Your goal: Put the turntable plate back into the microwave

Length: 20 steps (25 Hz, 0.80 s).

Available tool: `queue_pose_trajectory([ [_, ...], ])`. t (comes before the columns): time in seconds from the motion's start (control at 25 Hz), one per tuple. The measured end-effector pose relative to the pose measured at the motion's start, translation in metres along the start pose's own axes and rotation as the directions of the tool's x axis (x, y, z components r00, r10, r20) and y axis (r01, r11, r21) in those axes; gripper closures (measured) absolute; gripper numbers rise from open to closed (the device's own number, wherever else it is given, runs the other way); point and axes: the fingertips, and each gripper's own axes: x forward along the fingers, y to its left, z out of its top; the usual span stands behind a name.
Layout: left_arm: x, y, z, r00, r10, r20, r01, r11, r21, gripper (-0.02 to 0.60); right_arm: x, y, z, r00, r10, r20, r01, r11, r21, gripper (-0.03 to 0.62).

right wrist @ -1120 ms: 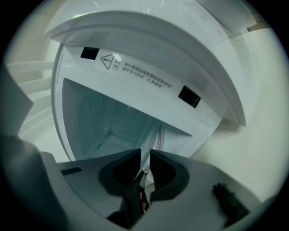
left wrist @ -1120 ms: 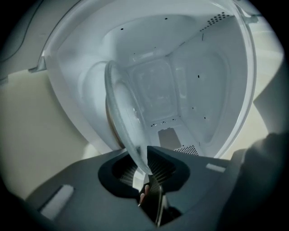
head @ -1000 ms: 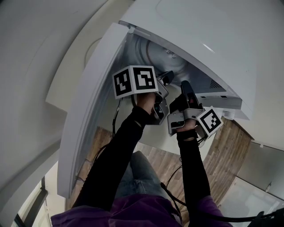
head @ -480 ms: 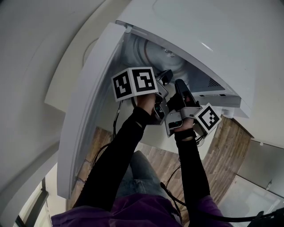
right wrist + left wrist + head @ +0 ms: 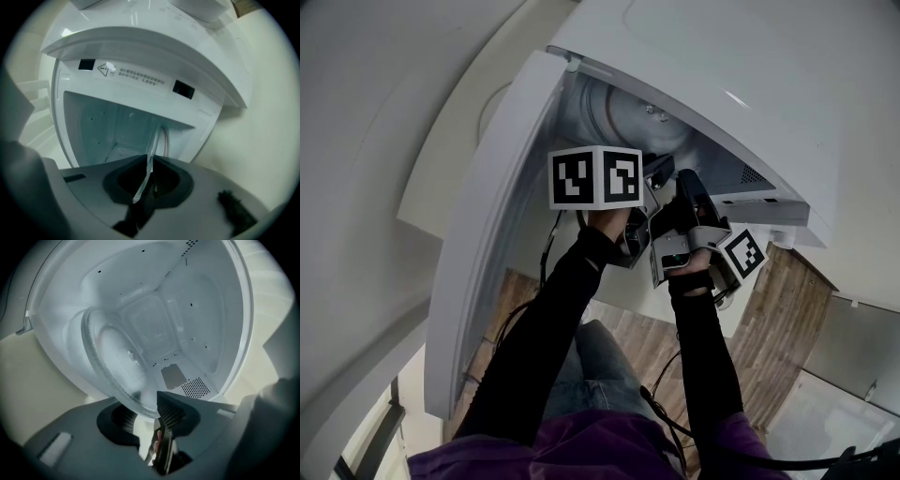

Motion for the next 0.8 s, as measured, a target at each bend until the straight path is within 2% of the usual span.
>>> queue_pose_trajectory([
  [0.16, -0.004, -0.002, -0.001, 0.999, -0.003, -0.033, 0.005, 0.999, 0.043, 0.4, -0.001, 0.0, 0.012, 0.999, 0.001, 0.045, -0.002, 1.0, 0.015, 0.554],
  [0.32, -0.015, 0.001, -0.002, 0.999, 0.025, -0.024, -0.025, 0.999, 0.024, 0.397, 0.001, 0.0, 0.017, 0.999, -0.004, 0.053, 0.004, 1.0, 0.002, 0.554],
  [0.48, -0.026, 0.009, -0.003, 0.997, 0.078, 0.007, -0.078, 0.997, 0.021, 0.416, 0.004, -0.004, 0.016, 0.999, -0.02, 0.05, 0.02, 1.0, -0.01, 0.554],
  [0.6, -0.03, 0.008, -0.001, 0.995, 0.09, 0.034, -0.092, 0.995, 0.042, 0.491, 0.007, -0.004, 0.012, 0.999, -0.025, 0.029, 0.026, 0.999, -0.041, 0.554],
  [0.8, -0.031, 0.011, 0.002, 0.995, 0.092, 0.046, -0.094, 0.995, 0.042, 0.499, 0.014, -0.002, 0.011, 0.999, -0.036, 0.011, 0.037, 0.997, -0.069, 0.554],
])
